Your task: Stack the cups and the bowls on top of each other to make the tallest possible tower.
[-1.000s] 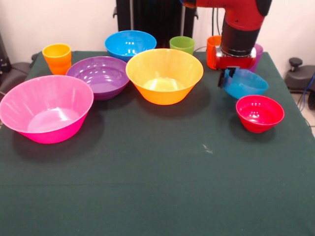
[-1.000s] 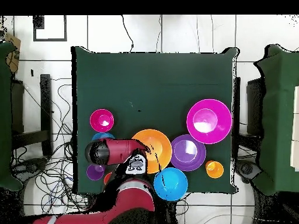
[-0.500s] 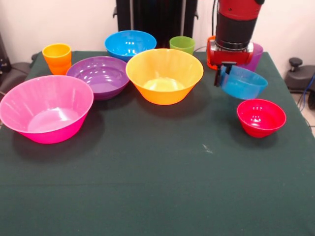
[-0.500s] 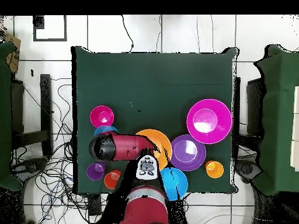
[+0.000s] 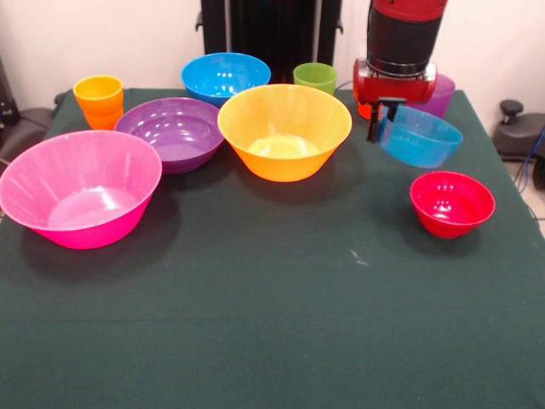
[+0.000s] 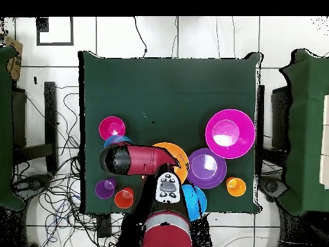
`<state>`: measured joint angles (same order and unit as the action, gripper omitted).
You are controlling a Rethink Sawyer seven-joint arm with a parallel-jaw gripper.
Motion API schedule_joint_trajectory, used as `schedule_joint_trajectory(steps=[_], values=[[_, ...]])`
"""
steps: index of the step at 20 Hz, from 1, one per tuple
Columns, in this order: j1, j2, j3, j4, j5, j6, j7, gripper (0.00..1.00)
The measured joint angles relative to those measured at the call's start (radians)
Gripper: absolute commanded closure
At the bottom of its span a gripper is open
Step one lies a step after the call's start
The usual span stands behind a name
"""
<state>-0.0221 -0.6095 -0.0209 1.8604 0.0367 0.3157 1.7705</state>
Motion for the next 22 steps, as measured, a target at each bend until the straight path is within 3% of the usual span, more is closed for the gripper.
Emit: schedule_joint_trajectory(steps=[22], values=[[-0.013, -0.061, 0.041, -0.004, 0.061, 0.068, 0.000, 1.00]])
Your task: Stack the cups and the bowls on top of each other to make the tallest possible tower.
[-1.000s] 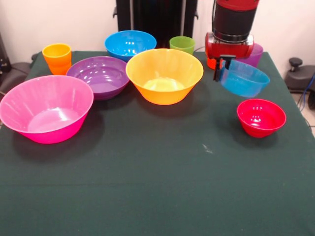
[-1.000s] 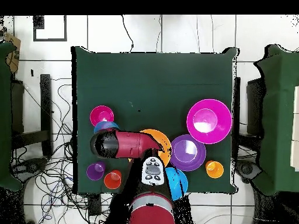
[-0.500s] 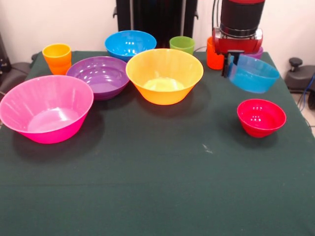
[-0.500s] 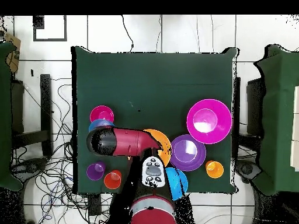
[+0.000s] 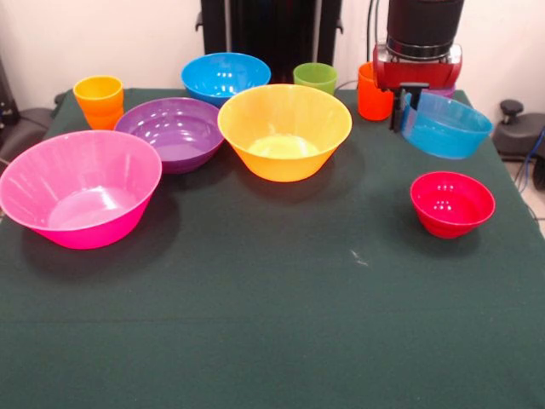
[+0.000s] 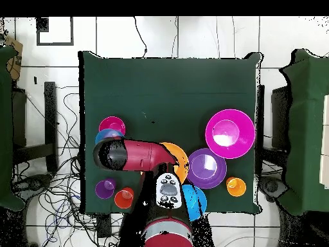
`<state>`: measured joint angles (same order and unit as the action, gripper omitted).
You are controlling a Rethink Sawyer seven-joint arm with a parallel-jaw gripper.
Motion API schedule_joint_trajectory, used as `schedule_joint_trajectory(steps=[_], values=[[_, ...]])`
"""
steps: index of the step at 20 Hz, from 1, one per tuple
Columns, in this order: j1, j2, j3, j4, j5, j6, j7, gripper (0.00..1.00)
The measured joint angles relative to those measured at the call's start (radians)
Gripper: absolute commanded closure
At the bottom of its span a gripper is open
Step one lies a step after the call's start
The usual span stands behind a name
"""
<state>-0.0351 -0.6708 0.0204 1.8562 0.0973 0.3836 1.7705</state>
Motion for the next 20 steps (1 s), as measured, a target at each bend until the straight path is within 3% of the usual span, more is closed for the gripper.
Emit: schedule_joint_trajectory(steps=[20], values=[[-0.006, -0.017, 0.000, -0.049, -0.001, 0.031, 0.000, 1.00]])
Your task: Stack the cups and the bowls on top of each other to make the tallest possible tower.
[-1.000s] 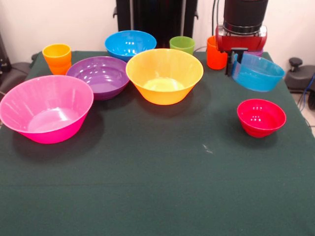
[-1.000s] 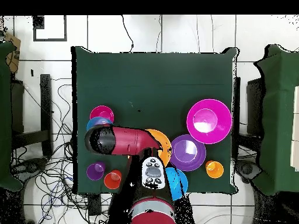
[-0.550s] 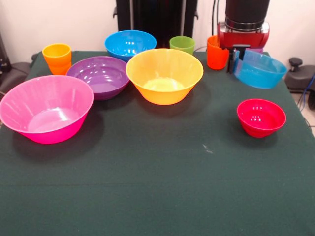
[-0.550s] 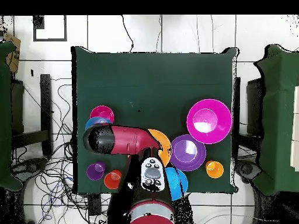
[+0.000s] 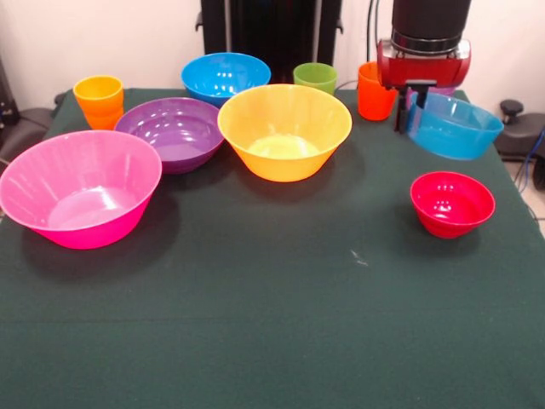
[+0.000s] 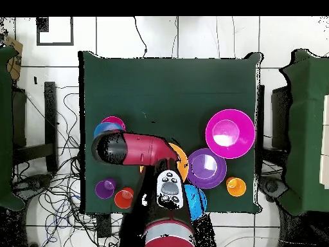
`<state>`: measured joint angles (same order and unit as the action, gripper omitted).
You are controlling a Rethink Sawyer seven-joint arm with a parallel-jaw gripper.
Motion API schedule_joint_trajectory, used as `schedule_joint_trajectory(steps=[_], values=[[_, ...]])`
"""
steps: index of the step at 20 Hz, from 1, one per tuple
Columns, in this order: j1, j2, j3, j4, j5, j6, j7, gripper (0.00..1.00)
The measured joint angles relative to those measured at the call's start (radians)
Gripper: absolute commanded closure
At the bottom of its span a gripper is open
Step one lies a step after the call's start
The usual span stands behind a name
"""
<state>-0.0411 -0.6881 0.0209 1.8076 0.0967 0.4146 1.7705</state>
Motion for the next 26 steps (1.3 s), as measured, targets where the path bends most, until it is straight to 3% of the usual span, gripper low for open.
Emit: schedule_joint_trajectory(steps=[9, 26], values=[[-0.018, 0.000, 0.001, -0.041, 0.000, 0.004, 0.000, 1.00], [-0.069, 0.039, 0.010, -0.201, -0.002, 0.162, 0.000, 1.00]])
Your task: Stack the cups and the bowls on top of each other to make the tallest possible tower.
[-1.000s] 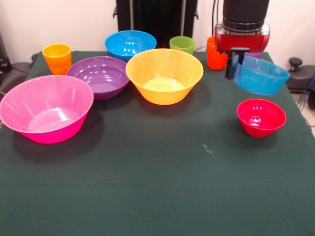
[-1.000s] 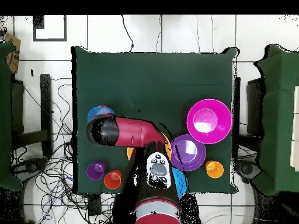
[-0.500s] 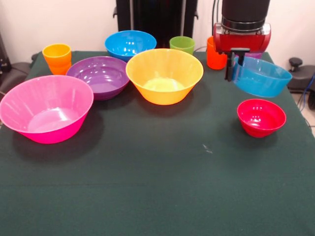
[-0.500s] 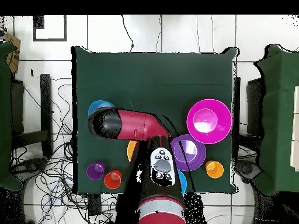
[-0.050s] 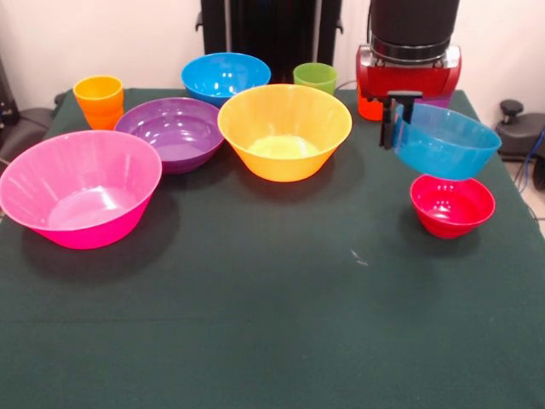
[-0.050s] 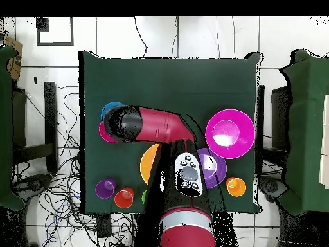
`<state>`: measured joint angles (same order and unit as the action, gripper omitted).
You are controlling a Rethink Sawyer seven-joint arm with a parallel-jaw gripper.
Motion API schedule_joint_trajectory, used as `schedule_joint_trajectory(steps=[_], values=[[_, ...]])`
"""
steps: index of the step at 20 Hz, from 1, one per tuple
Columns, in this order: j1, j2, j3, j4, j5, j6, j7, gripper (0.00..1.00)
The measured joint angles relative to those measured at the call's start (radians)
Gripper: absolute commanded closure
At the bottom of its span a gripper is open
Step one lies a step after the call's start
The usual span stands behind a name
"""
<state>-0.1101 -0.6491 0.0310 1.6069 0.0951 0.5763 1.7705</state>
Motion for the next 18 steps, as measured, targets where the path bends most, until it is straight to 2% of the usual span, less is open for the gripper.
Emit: schedule_joint_trajectory(steps=[10, 18], values=[[-0.027, 0.063, 0.001, -0.099, -0.003, 0.000, 0.000, 1.00], [-0.084, 0.110, 0.003, -0.172, -0.046, 0.001, 0.000, 1.00]])
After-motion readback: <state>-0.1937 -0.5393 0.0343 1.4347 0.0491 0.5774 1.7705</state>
